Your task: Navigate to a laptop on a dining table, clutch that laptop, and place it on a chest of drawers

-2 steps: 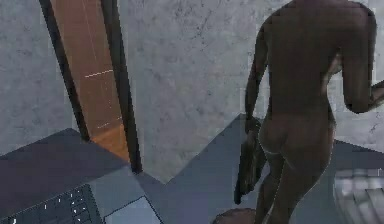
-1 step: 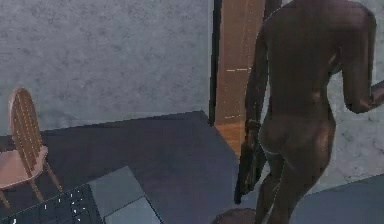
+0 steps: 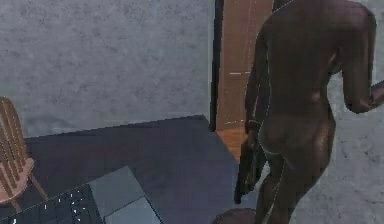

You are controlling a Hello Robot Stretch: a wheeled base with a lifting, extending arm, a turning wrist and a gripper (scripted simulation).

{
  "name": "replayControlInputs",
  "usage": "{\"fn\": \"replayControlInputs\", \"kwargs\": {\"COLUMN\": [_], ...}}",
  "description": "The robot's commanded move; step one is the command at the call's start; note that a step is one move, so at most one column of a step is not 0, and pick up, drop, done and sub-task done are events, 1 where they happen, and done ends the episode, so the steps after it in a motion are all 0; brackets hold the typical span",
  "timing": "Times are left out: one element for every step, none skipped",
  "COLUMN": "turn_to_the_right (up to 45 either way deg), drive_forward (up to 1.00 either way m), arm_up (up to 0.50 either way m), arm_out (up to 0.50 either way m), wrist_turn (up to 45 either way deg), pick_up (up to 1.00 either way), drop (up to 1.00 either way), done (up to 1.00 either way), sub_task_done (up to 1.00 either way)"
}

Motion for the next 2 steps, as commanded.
{"fn": "replayControlInputs", "kwargs": {"turn_to_the_right": [-15.0,0.0], "drive_forward": [0.00,0.00], "arm_up": [0.00,0.00], "arm_out": [0.00,0.26], "wrist_turn": [0.0,0.0], "pick_up": [0.00,0.00], "drop": [0.00,0.00], "done": [0.00,0.00], "sub_task_done": [0.00,0.00]}}
